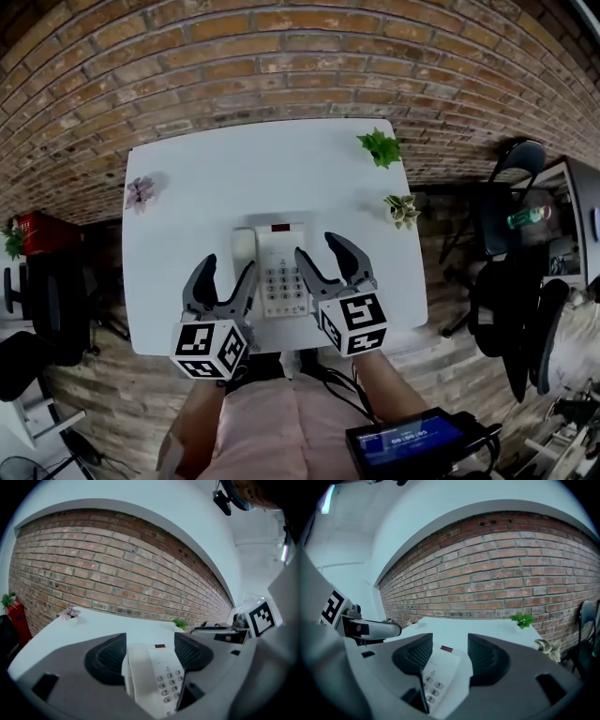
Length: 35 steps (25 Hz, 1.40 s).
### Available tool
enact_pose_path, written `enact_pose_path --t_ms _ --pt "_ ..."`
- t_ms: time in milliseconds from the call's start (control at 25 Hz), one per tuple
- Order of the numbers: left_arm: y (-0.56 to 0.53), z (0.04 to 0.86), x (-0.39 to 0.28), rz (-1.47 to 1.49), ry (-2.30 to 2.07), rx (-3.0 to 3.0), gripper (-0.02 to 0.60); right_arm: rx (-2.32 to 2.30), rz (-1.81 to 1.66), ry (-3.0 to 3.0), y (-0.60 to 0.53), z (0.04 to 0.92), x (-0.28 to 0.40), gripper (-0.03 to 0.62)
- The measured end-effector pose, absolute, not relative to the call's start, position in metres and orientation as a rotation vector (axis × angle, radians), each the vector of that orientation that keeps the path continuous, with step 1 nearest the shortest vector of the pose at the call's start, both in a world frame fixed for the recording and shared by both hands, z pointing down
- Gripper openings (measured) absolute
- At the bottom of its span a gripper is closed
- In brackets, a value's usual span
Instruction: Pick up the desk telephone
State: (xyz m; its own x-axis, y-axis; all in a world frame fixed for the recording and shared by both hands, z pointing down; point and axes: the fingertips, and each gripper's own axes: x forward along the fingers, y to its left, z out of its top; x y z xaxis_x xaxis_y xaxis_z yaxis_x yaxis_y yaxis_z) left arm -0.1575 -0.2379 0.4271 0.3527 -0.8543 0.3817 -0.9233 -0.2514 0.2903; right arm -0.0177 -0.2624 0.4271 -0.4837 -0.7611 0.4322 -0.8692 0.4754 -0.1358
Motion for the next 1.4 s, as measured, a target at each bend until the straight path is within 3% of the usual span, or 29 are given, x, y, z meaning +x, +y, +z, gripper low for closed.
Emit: enact_pose_path --t_ms 360,800,1400 --pt "-0.262 0.495 -0.148 0.26 -1.379 2.072 0.359 1.315 0.67 -2.336 -0.278 0.49 -0.025 0.269" --pt "-0.273 0.537 -0.135 0.241 -1.18 1.94 0.385 1.138 0.868 -2.28 -0.28 0.536 -0.047 0.353" --pt "-0.276 0.552 -0.13 0.203 -1.028 1.795 0.39 0.914 1.227 -2.317 -0.282 0.558 -0.057 0.371"
